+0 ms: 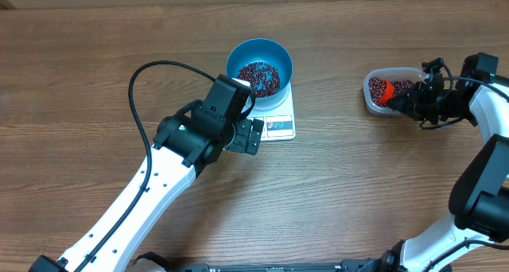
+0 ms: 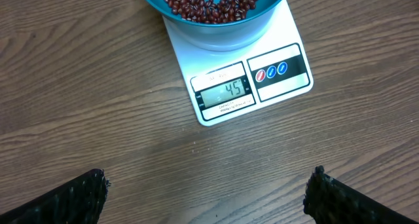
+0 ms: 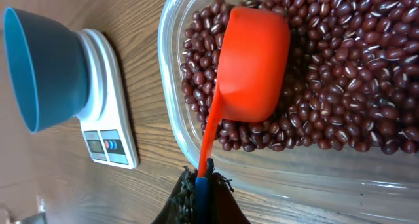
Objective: Scoop item into bowl and weigh 150g on scale
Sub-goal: 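Dip the scoop into the red beans and drag it through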
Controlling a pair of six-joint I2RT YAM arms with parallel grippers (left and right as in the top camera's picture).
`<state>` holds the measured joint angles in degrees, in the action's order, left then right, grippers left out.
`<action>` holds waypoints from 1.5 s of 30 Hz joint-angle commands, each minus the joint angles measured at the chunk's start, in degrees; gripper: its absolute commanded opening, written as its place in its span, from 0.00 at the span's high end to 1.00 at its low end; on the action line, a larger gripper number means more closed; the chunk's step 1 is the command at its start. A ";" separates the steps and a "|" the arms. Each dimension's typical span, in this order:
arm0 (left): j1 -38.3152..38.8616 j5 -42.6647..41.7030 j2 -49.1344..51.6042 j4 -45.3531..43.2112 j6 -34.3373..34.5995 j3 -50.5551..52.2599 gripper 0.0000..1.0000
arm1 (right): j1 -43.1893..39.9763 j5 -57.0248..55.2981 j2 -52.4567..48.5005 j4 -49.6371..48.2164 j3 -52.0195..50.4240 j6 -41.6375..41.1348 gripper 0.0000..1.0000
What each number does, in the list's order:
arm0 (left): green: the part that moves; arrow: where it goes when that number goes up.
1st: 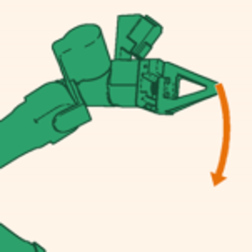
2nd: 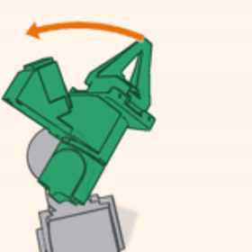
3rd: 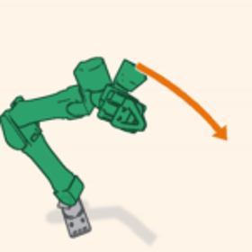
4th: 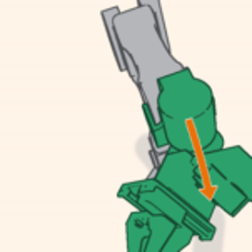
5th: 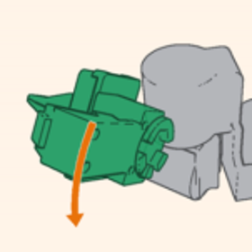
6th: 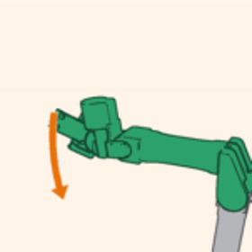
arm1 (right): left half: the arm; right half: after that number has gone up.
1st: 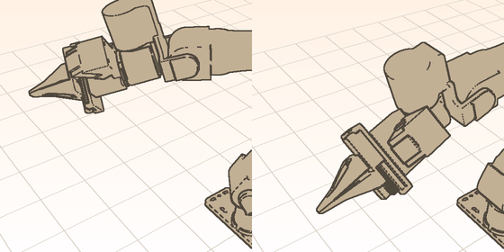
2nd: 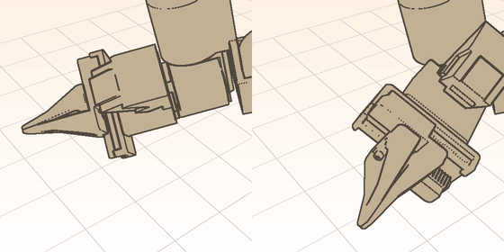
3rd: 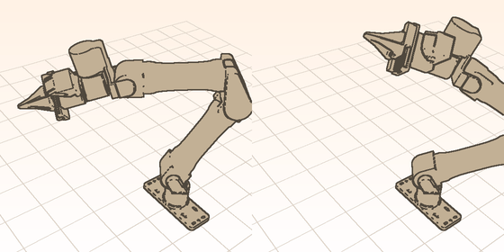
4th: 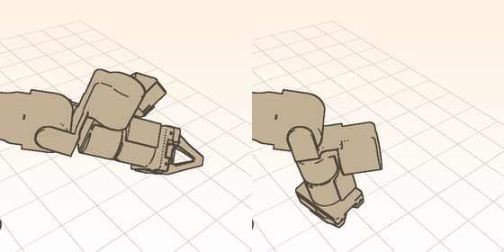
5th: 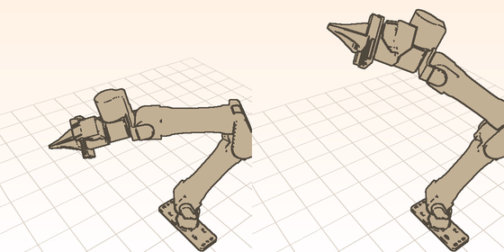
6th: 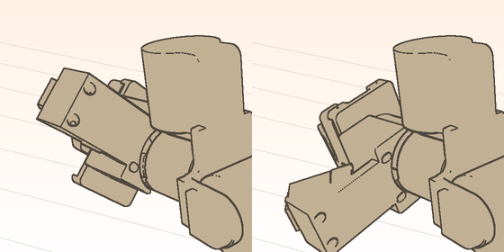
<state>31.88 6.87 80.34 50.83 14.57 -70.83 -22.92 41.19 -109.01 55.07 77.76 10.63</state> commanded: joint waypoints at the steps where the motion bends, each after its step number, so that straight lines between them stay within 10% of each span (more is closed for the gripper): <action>1: 0.00 -0.11 -0.39 -0.07 -0.87 0.42 0.00 | -0.50 4.39 -1.81 0.42 -0.72 -0.37 0.96; 45: 0.00 -0.11 -0.39 -0.07 -0.87 0.42 0.01 | -12.96 21.07 -2.03 7.98 -0.72 8.13 0.96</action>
<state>31.88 6.87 80.34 50.85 14.57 -70.83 -34.70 57.74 -110.87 62.61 77.23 15.55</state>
